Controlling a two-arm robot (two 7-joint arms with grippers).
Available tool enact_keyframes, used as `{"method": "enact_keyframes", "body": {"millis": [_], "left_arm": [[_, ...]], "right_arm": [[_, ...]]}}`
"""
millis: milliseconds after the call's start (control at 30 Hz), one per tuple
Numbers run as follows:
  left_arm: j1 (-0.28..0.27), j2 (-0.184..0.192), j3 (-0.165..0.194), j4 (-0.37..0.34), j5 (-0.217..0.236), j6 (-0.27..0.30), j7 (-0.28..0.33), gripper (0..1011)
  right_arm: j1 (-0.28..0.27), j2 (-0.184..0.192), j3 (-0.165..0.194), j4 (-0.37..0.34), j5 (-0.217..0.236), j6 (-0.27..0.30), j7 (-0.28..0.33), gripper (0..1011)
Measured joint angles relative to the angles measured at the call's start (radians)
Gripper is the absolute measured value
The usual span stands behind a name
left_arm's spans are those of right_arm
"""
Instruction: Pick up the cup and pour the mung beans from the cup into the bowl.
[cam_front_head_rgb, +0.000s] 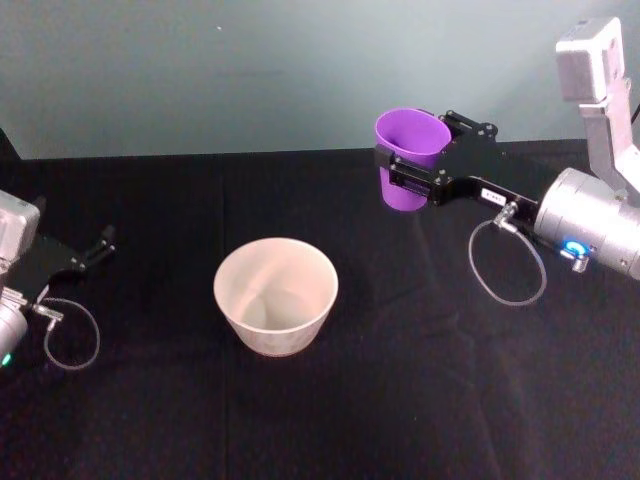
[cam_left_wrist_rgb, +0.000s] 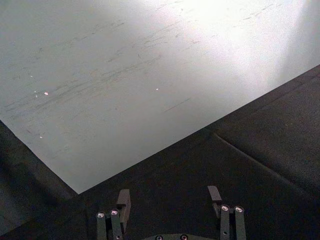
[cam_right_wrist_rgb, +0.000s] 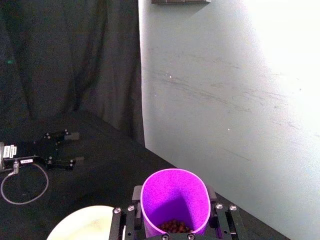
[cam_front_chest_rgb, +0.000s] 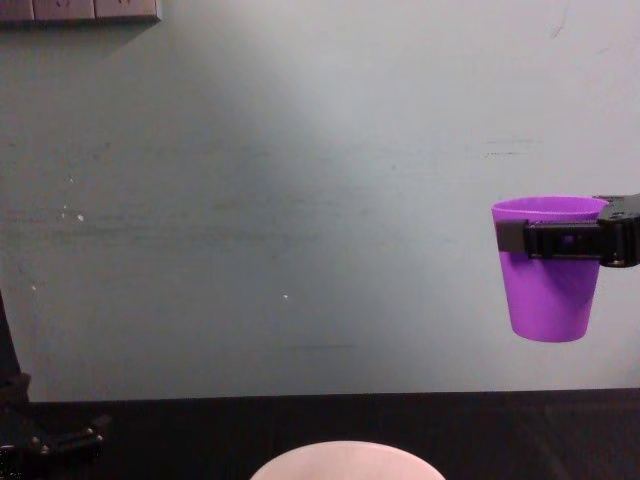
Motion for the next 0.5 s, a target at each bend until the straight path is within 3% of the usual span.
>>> {"method": "enact_keyframes", "body": {"millis": [500], "left_arm": [[0.0, 0.0, 0.0, 0.0, 0.0, 0.0, 0.0, 1000]], "right_arm": [[0.0, 0.0, 0.0, 0.0, 0.0, 0.0, 0.0, 723]]}}
